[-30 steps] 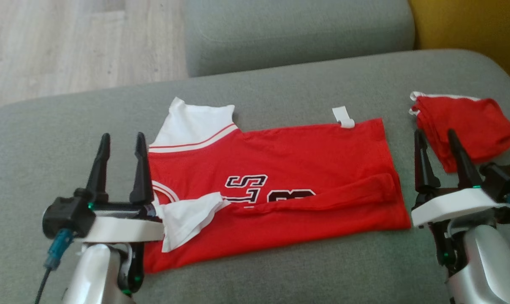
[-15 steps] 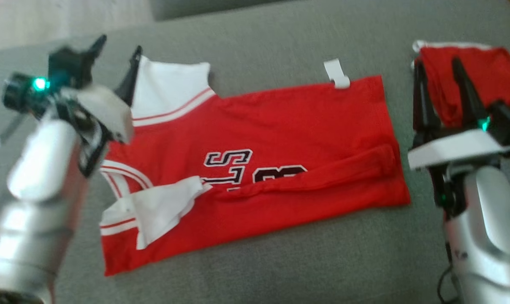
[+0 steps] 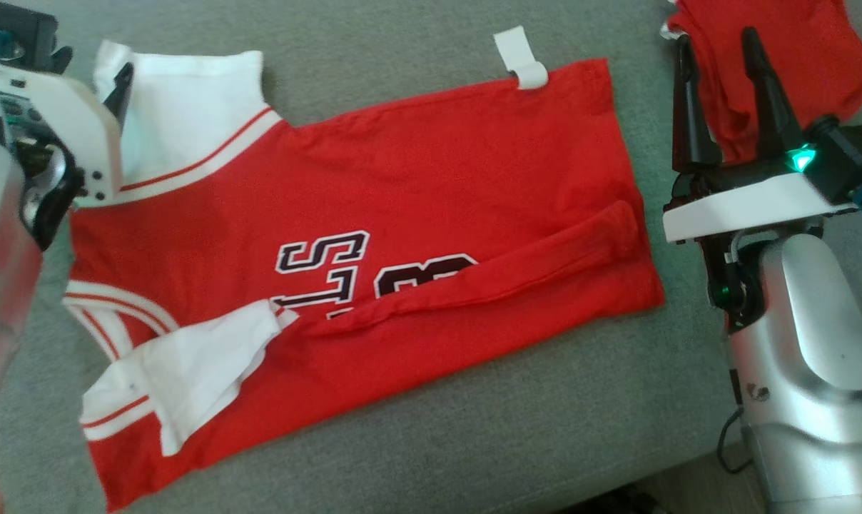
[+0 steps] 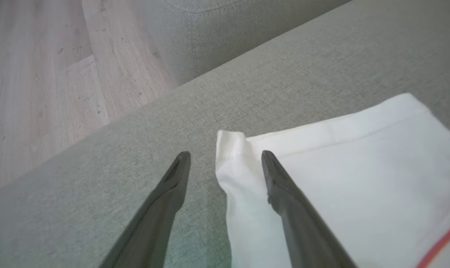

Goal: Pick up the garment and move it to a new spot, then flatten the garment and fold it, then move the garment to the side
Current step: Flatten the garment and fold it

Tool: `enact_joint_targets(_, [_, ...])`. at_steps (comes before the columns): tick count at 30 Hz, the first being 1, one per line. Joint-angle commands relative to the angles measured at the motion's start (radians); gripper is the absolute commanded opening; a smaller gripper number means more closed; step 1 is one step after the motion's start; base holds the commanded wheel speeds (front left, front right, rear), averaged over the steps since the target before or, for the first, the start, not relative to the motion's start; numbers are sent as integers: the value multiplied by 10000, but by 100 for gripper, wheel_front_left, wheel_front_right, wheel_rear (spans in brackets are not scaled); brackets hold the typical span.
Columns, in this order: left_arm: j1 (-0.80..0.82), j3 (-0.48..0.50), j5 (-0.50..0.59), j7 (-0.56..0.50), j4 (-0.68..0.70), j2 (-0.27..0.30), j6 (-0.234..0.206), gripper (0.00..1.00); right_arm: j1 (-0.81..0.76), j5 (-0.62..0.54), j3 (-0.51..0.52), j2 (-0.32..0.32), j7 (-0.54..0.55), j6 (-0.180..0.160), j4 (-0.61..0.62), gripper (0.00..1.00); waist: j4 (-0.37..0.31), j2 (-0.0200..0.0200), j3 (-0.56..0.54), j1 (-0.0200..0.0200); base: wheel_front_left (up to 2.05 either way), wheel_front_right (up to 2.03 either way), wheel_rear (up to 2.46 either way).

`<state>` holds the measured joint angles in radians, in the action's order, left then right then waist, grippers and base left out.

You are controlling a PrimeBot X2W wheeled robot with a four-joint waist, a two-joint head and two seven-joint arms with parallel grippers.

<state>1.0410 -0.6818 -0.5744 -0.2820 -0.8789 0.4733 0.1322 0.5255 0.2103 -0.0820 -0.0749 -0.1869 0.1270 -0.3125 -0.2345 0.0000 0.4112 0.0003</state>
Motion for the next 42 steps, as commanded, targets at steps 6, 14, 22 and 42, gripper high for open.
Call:
enact_joint_targets(6, [818,-357,-634,-249,-387,745,-16,100,291,32,-159,157,-188,37,339,100,-342,0,424,-3,0,0,0])
enact_joint_targets(14, [784,-1302,-2266,-1319,6,686,-16,0,418,-149,65,148,-109,37,440,100,-241,0,589,-3,0,0,0])
enact_joint_targets(22, [880,-1320,-3511,590,648,527,-16,0,853,641,-360,-729,733,37,450,100,491,0,33,-3,0,0,0])
enact_joint_targets(42, [-164,-2668,-3673,2787,3781,618,-49,0,2038,1663,-2409,-3087,3408,37,-3479,100,2952,0,-1170,-3,0,0,0])
